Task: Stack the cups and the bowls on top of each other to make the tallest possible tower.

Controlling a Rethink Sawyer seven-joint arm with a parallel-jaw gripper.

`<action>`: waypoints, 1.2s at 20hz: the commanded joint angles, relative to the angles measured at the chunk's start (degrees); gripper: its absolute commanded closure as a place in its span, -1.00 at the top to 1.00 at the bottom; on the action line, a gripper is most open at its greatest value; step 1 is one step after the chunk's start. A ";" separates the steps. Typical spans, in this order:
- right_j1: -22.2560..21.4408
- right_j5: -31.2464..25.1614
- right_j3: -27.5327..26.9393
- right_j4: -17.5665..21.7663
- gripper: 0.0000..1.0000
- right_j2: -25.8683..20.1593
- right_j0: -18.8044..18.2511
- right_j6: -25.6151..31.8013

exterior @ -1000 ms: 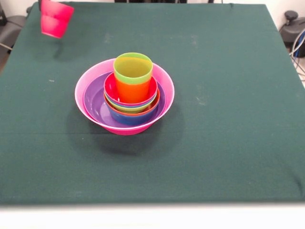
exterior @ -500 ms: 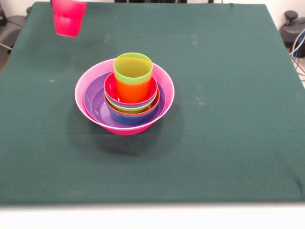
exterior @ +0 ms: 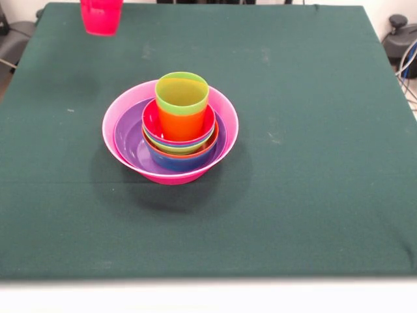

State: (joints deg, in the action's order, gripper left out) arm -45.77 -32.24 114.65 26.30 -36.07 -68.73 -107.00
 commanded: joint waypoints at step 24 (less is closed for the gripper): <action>4.28 -13.65 -19.03 -0.05 -1.00 -0.02 13.60 2.38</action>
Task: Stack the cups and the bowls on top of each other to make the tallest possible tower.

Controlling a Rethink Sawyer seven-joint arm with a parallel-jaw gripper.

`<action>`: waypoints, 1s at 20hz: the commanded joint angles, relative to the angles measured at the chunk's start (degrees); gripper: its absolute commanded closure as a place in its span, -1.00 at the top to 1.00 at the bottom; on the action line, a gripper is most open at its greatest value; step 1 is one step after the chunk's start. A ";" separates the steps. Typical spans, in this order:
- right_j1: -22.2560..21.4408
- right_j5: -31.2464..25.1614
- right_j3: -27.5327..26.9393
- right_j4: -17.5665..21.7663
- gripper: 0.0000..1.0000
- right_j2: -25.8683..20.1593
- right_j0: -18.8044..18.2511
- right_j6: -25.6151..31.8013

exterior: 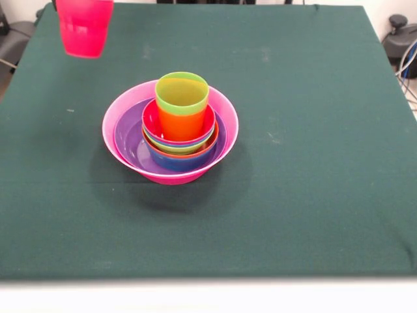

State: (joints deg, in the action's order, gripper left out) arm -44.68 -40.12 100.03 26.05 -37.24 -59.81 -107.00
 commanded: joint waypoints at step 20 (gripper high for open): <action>6.28 -3.82 -9.27 1.17 -1.00 6.84 13.48 -3.51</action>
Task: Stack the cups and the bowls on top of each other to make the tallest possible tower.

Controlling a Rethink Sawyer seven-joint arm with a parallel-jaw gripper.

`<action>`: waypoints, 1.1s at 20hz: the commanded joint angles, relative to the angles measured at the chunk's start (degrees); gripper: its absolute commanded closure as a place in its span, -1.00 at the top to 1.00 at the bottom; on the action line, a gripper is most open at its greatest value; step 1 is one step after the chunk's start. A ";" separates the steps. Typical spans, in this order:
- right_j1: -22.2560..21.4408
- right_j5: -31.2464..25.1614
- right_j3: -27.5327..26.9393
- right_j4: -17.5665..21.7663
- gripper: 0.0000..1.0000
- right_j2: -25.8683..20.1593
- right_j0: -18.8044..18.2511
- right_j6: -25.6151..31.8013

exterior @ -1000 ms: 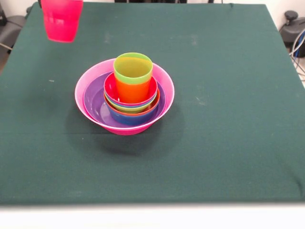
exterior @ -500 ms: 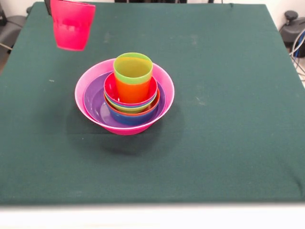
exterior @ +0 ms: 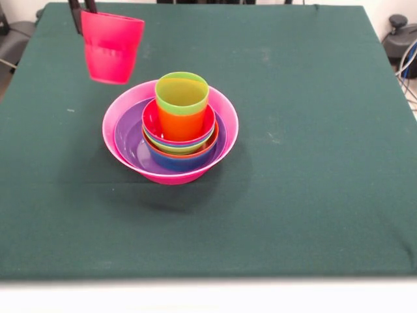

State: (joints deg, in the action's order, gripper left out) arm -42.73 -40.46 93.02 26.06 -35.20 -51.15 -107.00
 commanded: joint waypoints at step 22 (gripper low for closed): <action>3.55 -0.26 3.17 -2.58 -1.00 9.44 9.02 -5.96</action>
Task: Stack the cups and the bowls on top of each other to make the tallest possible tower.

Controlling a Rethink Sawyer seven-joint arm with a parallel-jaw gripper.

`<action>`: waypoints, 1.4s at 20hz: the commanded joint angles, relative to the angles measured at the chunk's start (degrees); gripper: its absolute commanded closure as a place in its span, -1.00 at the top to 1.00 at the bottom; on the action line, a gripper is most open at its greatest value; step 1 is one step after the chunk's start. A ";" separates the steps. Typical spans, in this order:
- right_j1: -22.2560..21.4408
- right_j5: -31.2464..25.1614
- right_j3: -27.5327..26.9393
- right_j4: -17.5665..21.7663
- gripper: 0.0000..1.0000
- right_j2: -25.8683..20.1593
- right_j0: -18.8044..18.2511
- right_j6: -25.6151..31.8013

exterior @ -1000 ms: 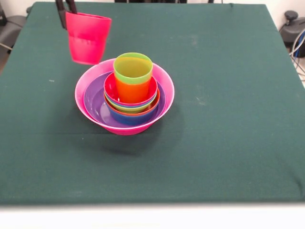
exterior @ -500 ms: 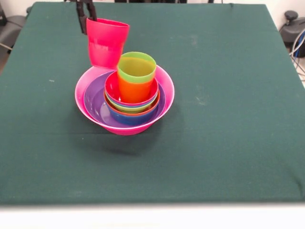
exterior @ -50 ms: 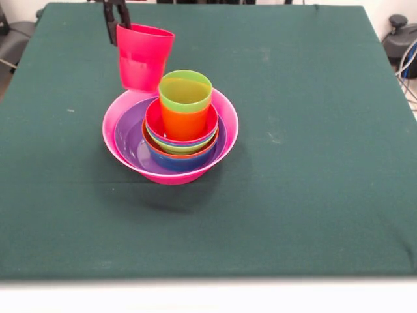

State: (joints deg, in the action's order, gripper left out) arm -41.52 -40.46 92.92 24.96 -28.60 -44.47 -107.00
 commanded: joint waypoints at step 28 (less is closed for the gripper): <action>-2.54 -7.83 0.30 -4.48 -1.00 5.30 5.66 -3.65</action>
State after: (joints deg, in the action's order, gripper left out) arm -44.63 -41.99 93.07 21.56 -25.08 -42.33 -107.00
